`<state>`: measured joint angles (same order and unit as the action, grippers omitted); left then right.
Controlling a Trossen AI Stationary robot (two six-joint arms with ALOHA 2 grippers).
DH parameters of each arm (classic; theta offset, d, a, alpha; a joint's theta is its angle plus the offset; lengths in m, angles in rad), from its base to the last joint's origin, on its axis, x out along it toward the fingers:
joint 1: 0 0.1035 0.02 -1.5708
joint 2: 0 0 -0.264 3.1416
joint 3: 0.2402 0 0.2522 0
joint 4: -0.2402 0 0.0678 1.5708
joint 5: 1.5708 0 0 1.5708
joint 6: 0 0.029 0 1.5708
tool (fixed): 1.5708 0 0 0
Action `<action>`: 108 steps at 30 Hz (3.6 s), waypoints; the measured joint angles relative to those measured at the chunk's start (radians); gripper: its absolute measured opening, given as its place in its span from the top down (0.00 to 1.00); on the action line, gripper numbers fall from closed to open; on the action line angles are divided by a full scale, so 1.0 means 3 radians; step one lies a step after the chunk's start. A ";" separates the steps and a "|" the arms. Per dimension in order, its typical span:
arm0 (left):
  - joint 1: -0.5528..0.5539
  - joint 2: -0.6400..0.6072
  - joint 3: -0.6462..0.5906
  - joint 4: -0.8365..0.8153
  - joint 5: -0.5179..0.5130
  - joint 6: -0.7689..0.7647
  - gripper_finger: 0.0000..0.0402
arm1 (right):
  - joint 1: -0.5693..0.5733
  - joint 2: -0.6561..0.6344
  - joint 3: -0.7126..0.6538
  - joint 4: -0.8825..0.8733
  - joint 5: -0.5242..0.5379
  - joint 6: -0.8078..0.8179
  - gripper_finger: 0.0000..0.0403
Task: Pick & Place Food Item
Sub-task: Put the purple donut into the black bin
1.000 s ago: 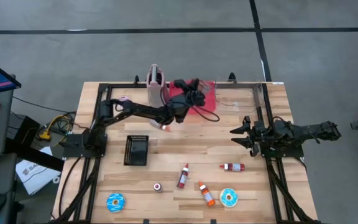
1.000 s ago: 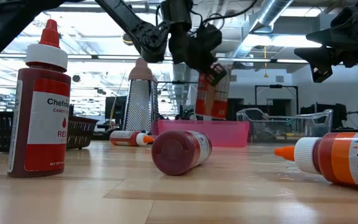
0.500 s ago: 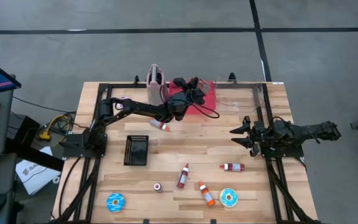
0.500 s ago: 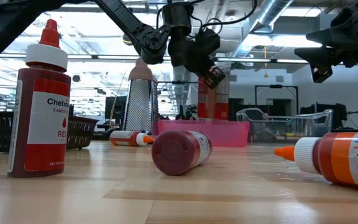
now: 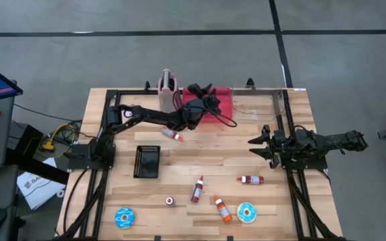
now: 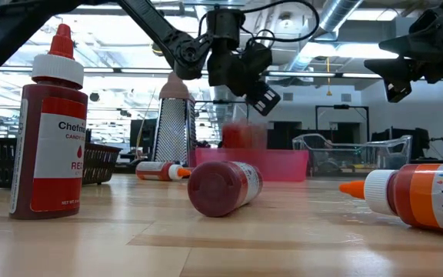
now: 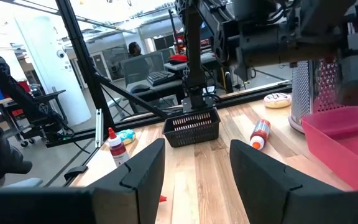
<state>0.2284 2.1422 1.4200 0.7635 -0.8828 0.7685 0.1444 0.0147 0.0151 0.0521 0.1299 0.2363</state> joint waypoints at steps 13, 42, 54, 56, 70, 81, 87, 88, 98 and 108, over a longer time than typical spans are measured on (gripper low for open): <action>-0.0439 -0.0341 -0.0001 -0.0410 -0.0076 0.0016 0.50 | 0.0001 0.0000 0.0000 -0.0038 -0.0004 0.0004 0.57; -0.1888 -0.4082 -0.2609 -0.3804 -0.0656 -0.2706 0.56 | 0.0300 -0.0001 0.0000 0.0343 0.0370 -0.0031 0.57; 0.0195 -0.3323 -0.1720 -0.4989 0.0400 -0.3213 0.41 | 0.0303 -0.0001 0.0000 0.0375 0.0404 -0.0001 0.57; 0.0585 -0.3222 -0.1610 -0.5311 0.0773 -0.3117 0.38 | 0.0303 -0.0001 0.0000 0.0367 0.0404 -0.0003 0.57; 0.1454 -0.2761 -0.1583 -0.6027 0.2124 -0.2300 0.34 | 0.0303 0.0000 0.0000 0.0352 0.0398 -0.0024 0.57; 0.1579 -0.2469 -0.1584 -0.5913 0.2068 -0.1886 0.32 | 0.0303 0.0000 0.0000 0.0310 0.0383 -0.0051 0.57; 0.1910 -0.2483 -0.1584 -0.5909 0.2196 -0.1815 0.32 | 0.0303 0.0000 0.0000 0.0210 0.0353 -0.0033 0.57; 0.1964 -0.2489 -0.1584 -0.5894 0.2270 -0.1803 0.32 | 0.0303 0.0000 0.0000 0.0206 0.0354 -0.0034 0.57; 0.2389 -0.2487 -0.1584 -0.5765 0.2140 -0.2630 0.37 | 0.0303 0.0000 0.0000 0.0201 0.0354 -0.0025 0.57; 0.2407 -0.2467 -0.1594 -0.5349 0.1967 -0.3439 0.46 | 0.0303 0.0000 0.0000 0.0236 0.0355 0.0037 0.57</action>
<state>0.9506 1.4021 0.9419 -0.8412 -0.2928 -0.2634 0.2352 0.0147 0.0151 0.1228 0.2363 0.2474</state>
